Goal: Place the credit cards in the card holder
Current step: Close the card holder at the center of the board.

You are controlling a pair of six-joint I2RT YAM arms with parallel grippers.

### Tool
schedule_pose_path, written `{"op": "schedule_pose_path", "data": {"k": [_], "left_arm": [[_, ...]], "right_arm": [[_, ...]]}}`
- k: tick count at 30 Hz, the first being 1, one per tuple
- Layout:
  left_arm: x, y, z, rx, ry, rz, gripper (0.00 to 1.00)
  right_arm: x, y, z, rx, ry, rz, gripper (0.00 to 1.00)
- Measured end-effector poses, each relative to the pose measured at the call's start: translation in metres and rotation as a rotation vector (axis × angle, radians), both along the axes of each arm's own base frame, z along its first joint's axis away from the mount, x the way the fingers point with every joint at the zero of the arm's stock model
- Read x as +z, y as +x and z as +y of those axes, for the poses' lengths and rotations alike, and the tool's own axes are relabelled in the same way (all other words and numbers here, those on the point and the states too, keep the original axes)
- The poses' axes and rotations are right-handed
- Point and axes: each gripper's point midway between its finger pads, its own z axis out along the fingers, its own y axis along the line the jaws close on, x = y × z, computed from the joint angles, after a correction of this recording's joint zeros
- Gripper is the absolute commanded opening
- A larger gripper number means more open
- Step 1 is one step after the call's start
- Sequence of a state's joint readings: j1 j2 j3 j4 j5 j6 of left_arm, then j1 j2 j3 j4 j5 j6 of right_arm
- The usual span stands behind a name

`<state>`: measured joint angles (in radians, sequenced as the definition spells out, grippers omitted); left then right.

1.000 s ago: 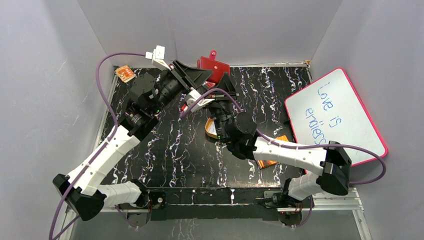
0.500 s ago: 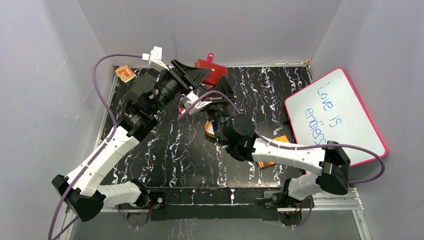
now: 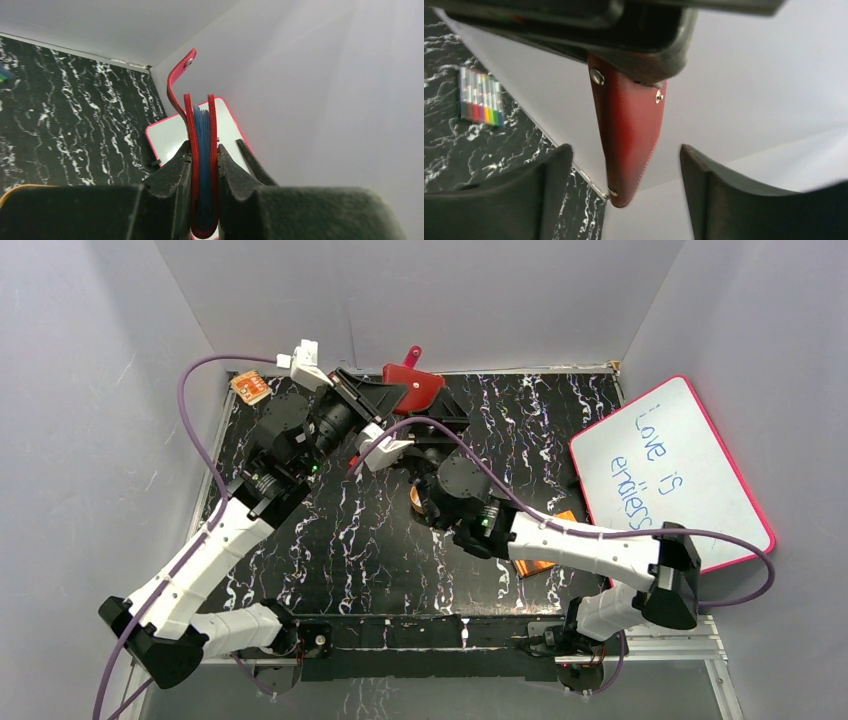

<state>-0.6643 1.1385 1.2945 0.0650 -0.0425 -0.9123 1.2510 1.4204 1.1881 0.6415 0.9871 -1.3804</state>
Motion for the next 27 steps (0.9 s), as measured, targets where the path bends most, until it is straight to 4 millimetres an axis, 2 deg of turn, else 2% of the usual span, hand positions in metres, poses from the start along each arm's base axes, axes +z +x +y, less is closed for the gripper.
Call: {"op": "schedule_pose_path", "data": {"k": [6,9,13,15,17,19,21,23,27], "left_arm": [[-0.011,-0.003,0.025,0.097,0.055,0.005,0.00],[-0.015,-0.009,0.043,0.152,0.103,-0.001,0.00],[-0.019,-0.026,0.068,0.194,0.180,-0.022,0.00],[-0.018,-0.038,0.078,0.192,0.209,-0.037,0.00],[-0.018,-0.054,0.085,0.165,0.233,-0.058,0.00],[-0.021,-0.071,0.087,0.108,0.259,-0.076,0.00],[-0.027,-0.087,0.084,0.035,0.276,-0.091,0.00],[-0.037,-0.108,0.077,-0.071,0.293,-0.100,0.00],[-0.053,-0.137,0.065,-0.236,0.307,-0.089,0.00]], "right_arm": [[-0.024,-0.015,0.013,0.159,0.044,0.241,0.98],[-0.038,-0.032,0.018,0.277,0.110,0.403,0.99],[-0.044,-0.053,0.018,0.422,0.273,0.620,0.98],[-0.039,-0.050,0.013,0.460,0.380,0.707,0.99],[-0.029,-0.036,0.002,0.479,0.523,0.779,0.99],[-0.021,-0.024,-0.011,0.492,0.653,0.837,0.99],[-0.014,-0.021,-0.021,0.521,0.760,0.874,0.98],[-0.008,-0.035,-0.023,0.591,0.821,0.911,0.97],[0.006,-0.069,-0.018,0.738,0.847,0.983,0.91]]}}
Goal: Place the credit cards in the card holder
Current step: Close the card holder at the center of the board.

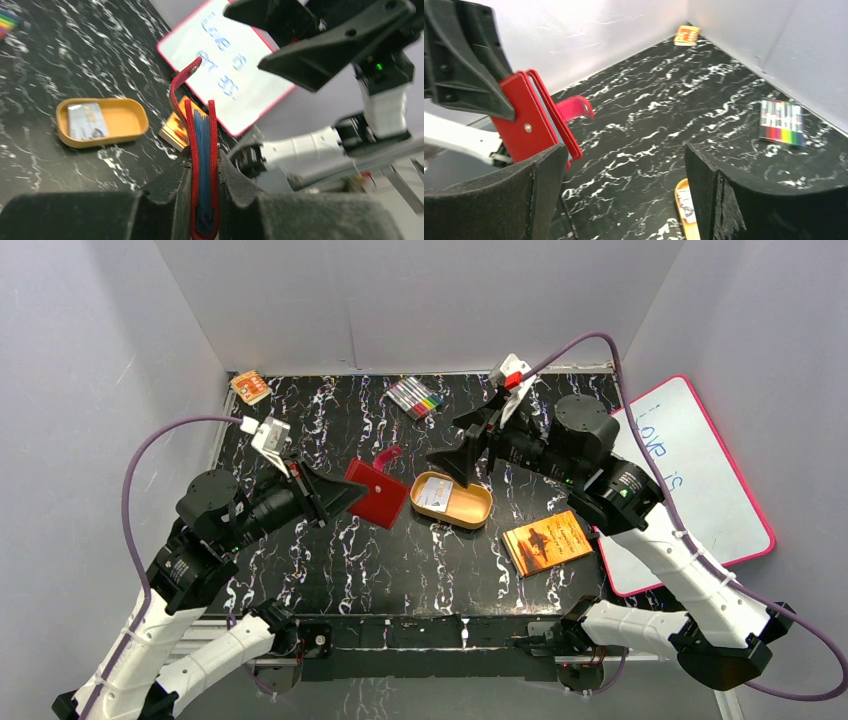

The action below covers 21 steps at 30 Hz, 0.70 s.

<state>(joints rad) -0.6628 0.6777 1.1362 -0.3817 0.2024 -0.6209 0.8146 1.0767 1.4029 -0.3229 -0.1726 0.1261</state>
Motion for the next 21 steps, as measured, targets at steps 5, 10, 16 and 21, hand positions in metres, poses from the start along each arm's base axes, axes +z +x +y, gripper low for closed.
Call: {"op": "schedule_pose_path", "data": {"k": [5,10,16,21], "left_arm": [[-0.004,-0.032,-0.015,-0.195,0.001,0.026,0.00],[-0.003,-0.056,-0.021,-0.333,-0.006,0.030,0.00],[0.002,-0.074,-0.021,-0.413,-0.018,0.010,0.00],[0.002,-0.079,-0.022,-0.442,-0.020,0.008,0.00]], "right_arm": [[0.007,-0.032,0.008,0.168,0.032,0.015,0.82],[0.008,-0.068,0.014,0.365,0.027,0.051,0.74],[0.007,-0.096,0.013,0.508,0.022,0.111,0.61],[0.006,-0.103,0.013,0.535,0.025,0.149,0.51]]}}
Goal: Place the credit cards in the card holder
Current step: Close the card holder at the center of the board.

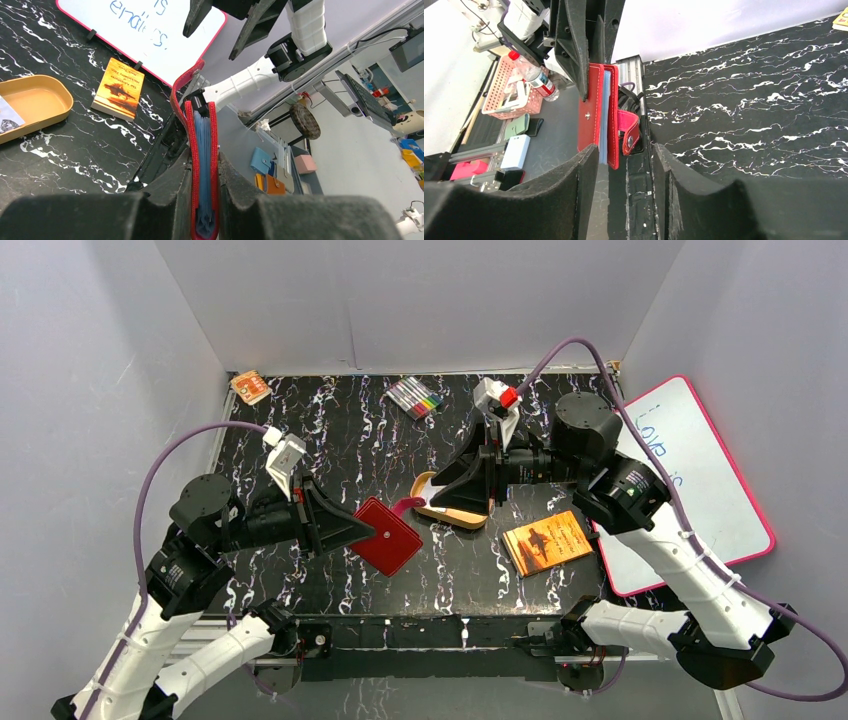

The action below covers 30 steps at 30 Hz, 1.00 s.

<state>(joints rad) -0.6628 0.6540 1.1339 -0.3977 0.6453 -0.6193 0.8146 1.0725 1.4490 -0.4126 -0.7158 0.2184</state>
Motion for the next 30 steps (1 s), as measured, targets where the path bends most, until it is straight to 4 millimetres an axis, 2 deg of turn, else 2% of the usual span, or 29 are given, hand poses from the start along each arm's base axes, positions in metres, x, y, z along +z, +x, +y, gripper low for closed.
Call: {"op": "schedule_pose_path", "data": {"k": [14,23,26,30], "left_arm": [[0.002,-0.001,0.000,-0.005,-0.009,0.001,0.00],[0.002,-0.001,0.000,-0.002,-0.009,0.001,0.00],[0.002,-0.001,0.000,-0.001,-0.009,0.001,0.00],[0.003,0.000,0.000,0.000,-0.010,0.000,0.00]], "right_arm": [[-0.005,0.001,0.007,0.015,-0.010,0.084,0.50],[-0.012,0.003,0.012,0.026,-0.030,0.104,0.44],[-0.015,0.004,0.014,0.033,-0.038,0.110,0.32],[-0.020,0.006,0.016,0.039,-0.052,0.124,0.25]]}}
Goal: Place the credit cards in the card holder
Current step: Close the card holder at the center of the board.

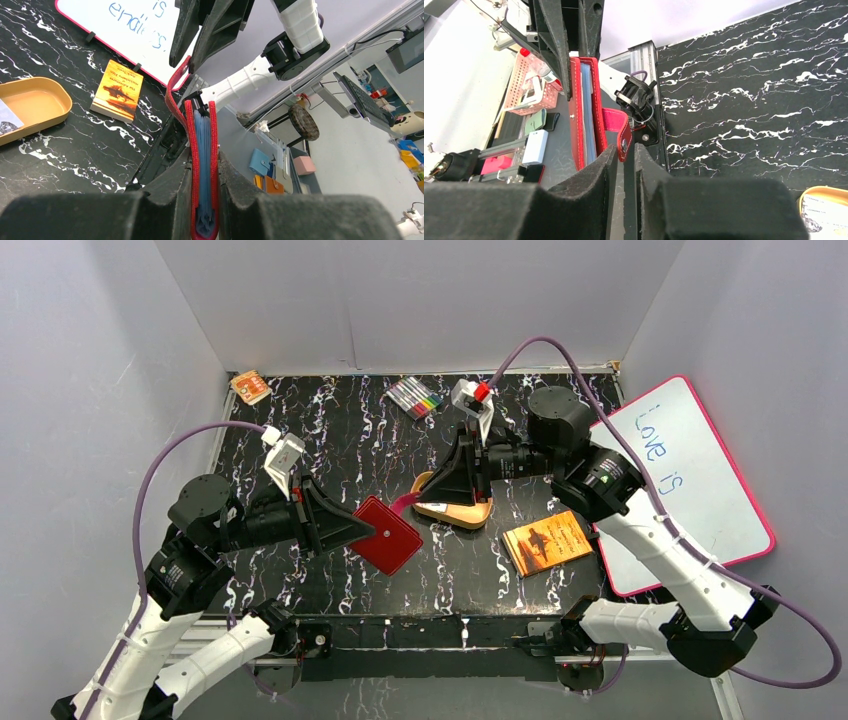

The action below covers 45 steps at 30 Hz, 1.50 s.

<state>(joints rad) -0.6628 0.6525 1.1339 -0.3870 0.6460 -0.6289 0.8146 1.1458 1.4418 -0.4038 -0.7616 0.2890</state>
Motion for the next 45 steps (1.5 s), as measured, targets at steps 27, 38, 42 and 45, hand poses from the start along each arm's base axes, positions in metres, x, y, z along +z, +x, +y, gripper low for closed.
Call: {"op": "schedule_pose_path", "data": {"k": [27,38,42,45], "left_arm": [[0.001,0.001,0.000,0.003,-0.004,-0.005,0.00],[0.001,0.001,0.000,0.003,-0.005,-0.002,0.00],[0.001,0.001,0.000,0.005,-0.005,-0.002,0.00],[0.001,0.001,0.000,0.007,-0.005,-0.002,0.00]], "right_arm": [[0.017,-0.005,-0.005,-0.010,0.052,-0.018,0.25],[0.017,-0.005,-0.005,-0.010,0.051,-0.008,0.33],[0.015,-0.005,-0.005,-0.010,0.043,-0.001,0.29],[0.012,-0.004,-0.003,-0.010,0.034,0.007,0.30]]}}
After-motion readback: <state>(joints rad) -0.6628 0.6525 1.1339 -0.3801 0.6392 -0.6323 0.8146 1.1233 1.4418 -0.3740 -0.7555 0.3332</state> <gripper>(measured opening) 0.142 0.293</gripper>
